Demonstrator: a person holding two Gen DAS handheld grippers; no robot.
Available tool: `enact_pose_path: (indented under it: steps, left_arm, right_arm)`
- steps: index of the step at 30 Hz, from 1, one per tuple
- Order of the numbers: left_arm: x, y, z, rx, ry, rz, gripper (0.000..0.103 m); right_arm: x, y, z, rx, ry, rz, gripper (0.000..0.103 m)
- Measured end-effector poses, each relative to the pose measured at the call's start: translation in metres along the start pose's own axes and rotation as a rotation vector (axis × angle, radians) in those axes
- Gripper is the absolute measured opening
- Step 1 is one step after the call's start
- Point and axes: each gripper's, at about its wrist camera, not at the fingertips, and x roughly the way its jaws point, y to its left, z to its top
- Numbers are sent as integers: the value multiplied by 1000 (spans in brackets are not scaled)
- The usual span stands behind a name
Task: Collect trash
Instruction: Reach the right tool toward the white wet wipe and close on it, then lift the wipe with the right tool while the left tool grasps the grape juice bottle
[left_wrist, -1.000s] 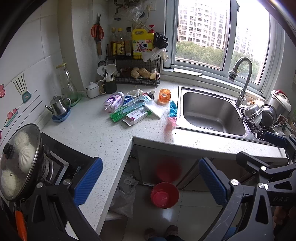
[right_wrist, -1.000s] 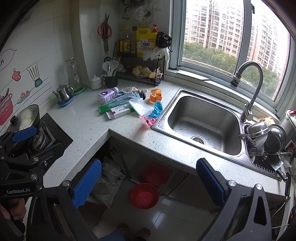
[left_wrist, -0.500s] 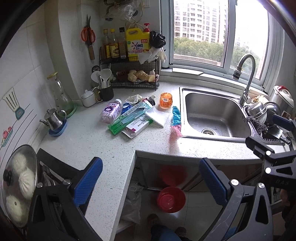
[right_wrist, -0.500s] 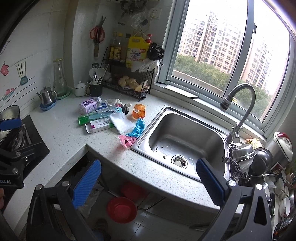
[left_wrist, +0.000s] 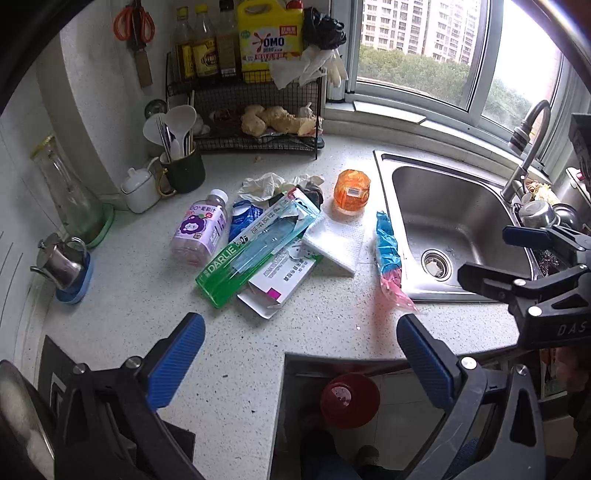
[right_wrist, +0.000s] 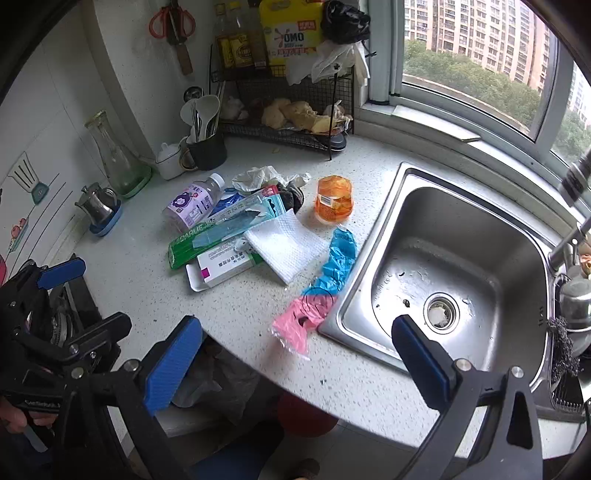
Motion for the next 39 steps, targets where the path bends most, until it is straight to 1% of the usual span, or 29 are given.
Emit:
enact_pose_path:
  steps: [2,7,13,15,17,21,23,25,27,29,30,32,33,35,39]
  left_arm:
    - [16,13,10,-21,26,14,103]
    - [52,43,26,-63,85,7,103]
    - [90,68,31,-75,151,12,103]
    - [101,76,32,-88,168,3,103]
    - [110,82,32,-99,184,0,103]
    - [120,90,32,-105,203,-7,103]
    - [124,93,32,-108,206,-13,103]
    - [127,95,32,-111,212,-18,103]
    - [128,96,31,-112,215,-23,103]
    - [129,97,30,-110,218,-29,103]
    - [130,97,29,-110,221,-33,103]
    - [130,97,27,-107,225,-37,103]
    - [130,98,26,-107,226,-38,103]
    - [128,99,25,-105,226,-39,103]
    - [121,101,28,-97,215,-37,103]
  right_arm:
    - [19,8,13,-27,23,27,101]
    - [69,27,38,-132,63,-15,101]
    - [125,39,45,-226,157,-15,101]
    - [140,41,48,-247,181,-21,98]
    - [155,44,50,-271,205,-25,91]
    - [177,46,50,-307,252,-25,84]
    - [184,45,50,-320,269,-28,75]
    - [192,43,49,-319,285,-31,73]
    - [196,41,48,-311,284,-36,66]
    - [200,40,48,-302,285,-37,54]
    - [202,40,47,-298,290,-38,50]
    - [207,41,45,-296,300,-39,30]
    - [207,41,44,-290,301,-36,27]
    - [204,39,43,-270,296,-33,12]
    - [190,35,44,-216,274,-21,6]
